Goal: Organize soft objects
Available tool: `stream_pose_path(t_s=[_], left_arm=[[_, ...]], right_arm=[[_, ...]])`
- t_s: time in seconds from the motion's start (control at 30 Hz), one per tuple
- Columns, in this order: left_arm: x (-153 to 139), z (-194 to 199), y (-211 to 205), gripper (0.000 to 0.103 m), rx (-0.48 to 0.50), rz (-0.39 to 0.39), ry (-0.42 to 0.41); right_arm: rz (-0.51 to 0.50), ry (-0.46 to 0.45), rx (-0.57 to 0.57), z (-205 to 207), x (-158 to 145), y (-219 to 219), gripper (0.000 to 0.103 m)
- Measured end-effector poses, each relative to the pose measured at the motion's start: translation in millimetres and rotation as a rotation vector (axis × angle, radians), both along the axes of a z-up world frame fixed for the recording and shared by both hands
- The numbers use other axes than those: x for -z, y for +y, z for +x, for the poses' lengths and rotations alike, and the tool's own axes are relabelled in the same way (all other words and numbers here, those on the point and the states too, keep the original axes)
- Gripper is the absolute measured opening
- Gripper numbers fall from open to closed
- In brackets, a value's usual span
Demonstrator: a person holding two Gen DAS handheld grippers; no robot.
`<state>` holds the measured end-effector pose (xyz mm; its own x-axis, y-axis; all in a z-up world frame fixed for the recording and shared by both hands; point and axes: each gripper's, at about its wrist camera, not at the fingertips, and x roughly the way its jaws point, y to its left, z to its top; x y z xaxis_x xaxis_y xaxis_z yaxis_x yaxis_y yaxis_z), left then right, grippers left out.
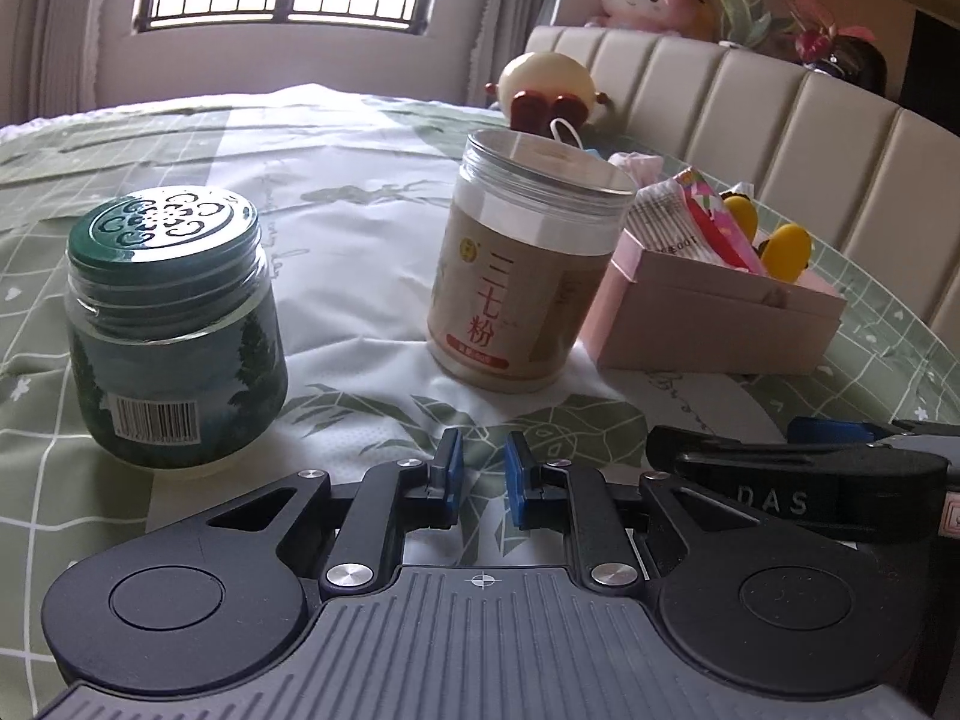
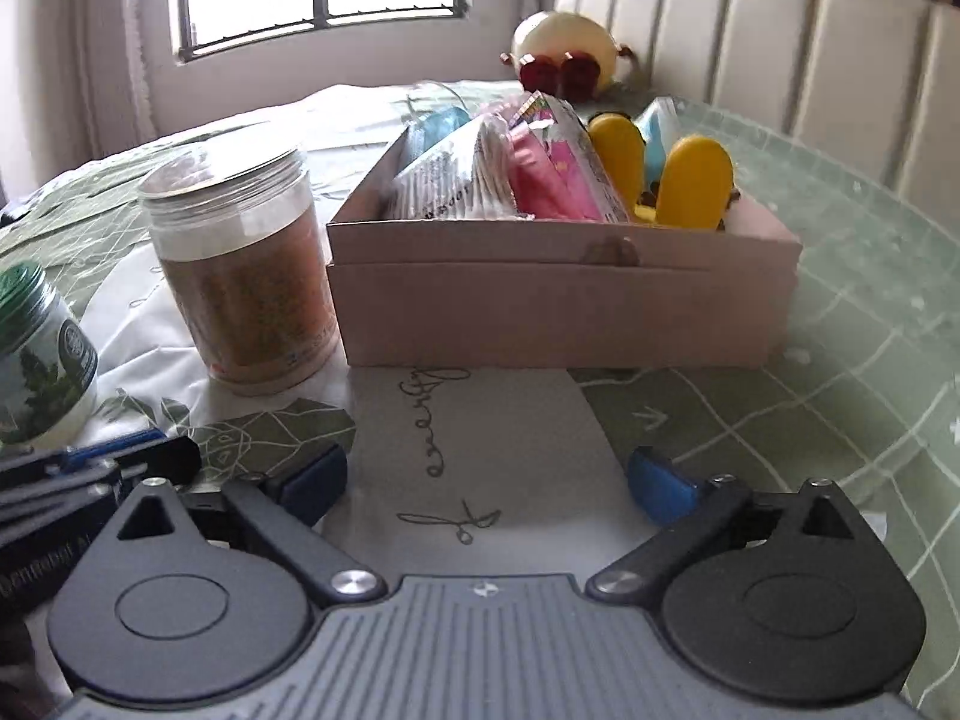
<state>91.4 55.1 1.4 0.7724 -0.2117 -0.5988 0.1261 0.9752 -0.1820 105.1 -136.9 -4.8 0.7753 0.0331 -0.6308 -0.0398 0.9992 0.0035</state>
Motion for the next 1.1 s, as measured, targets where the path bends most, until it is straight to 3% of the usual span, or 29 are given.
stream_pose_path(t_s=[0.2,0.47,1.1], left_arm=[[-0.2,2.0,-6.5,0.018,-0.011,0.034,-0.004],[-1.6,-0.8,-22.2,0.018,-0.010,0.147,-0.019],[-0.6,-0.6,-21.8,0.018,-0.007,0.156,-0.021]], right_arm=[[0.010,-0.021,-0.001,-0.1,2.6,-5.1,0.103],[0.012,-0.027,0.000,-4.7,3.4,-4.2,0.103],[0.012,-0.028,-0.001,-4.4,3.5,-4.6,0.103]])
